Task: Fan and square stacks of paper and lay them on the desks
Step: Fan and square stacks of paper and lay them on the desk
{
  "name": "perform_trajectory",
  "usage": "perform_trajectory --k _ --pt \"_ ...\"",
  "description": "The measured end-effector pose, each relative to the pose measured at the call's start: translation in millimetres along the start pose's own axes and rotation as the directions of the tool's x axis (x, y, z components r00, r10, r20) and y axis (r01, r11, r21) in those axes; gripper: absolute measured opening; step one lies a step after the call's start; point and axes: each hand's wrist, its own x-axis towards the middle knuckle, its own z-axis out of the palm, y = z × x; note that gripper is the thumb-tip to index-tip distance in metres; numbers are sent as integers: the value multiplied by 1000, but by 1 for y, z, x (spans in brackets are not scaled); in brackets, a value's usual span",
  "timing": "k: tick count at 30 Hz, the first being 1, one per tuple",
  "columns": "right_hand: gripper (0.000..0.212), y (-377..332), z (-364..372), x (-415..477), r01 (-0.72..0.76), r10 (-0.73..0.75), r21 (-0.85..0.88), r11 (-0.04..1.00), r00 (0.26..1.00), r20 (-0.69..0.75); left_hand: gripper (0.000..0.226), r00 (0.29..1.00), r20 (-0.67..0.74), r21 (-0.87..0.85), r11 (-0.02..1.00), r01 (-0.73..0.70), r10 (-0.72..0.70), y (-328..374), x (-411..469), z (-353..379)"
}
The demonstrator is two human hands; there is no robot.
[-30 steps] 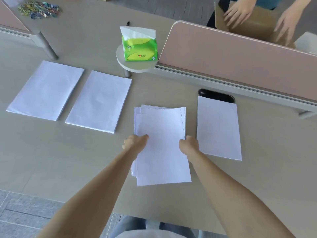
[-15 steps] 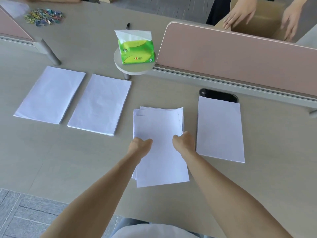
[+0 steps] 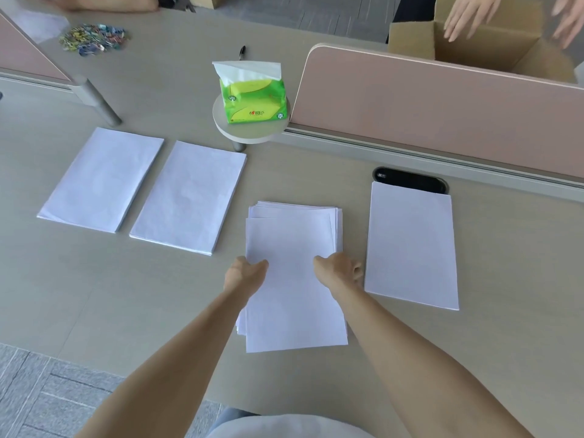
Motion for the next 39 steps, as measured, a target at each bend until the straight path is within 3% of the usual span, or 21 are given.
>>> perform_trajectory --k 4,6,10,14,16,19,21,25,29,31,34,37,39 --pt "18 -11 7 -3 99 -106 -104 990 993 -61 45 1000 -25 4 1000 11 -11 2 3 -6" --pt "39 -13 11 -8 171 -184 -154 973 980 -75 33 999 -34 12 1000 16 -16 3 4 -7" --pt "46 -15 18 -13 255 -269 -182 950 962 -52 18 999 -39 28 1000 7 -6 6 0 -5" --pt "48 -18 11 0 213 -212 42 976 977 -39 23 998 -55 125 992 -12 19 10 -5 -6" --pt "45 -15 4 11 146 -157 140 979 985 66 26 998 -59 146 989 -16 25 12 -5 -8" --pt "17 -5 -5 20 153 -203 247 957 961 190 27 999 -39 139 990 -19 25 16 -4 -9" --pt "7 1 -10 19 219 -273 298 929 950 154 31 1000 18 107 994 0 -2 16 -4 -10" --pt "12 2 -32 2 340 -393 367 866 916 77 74 996 82 110 993 33 -42 9 -1 -17" --pt "10 2 -72 -24 459 -498 415 785 867 -18 92 988 42 -183 973 -138 148 21 -7 -37" --pt "10 8 -93 -38 516 -535 442 734 840 -91 82 947 96 -376 892 -250 306 36 -15 -46" --pt "16 24 -119 -62 569 -545 512 644 810 -214 56 840 244 -632 737 -240 484 63 -41 -39" --pt "20 45 -145 -81 613 -519 598 516 780 -351 18 775 178 -635 673 -380 606 89 -81 -14" --pt "18 63 -167 -92 636 -488 649 418 760 -430 21 702 83 -621 587 -519 708 105 -114 4"
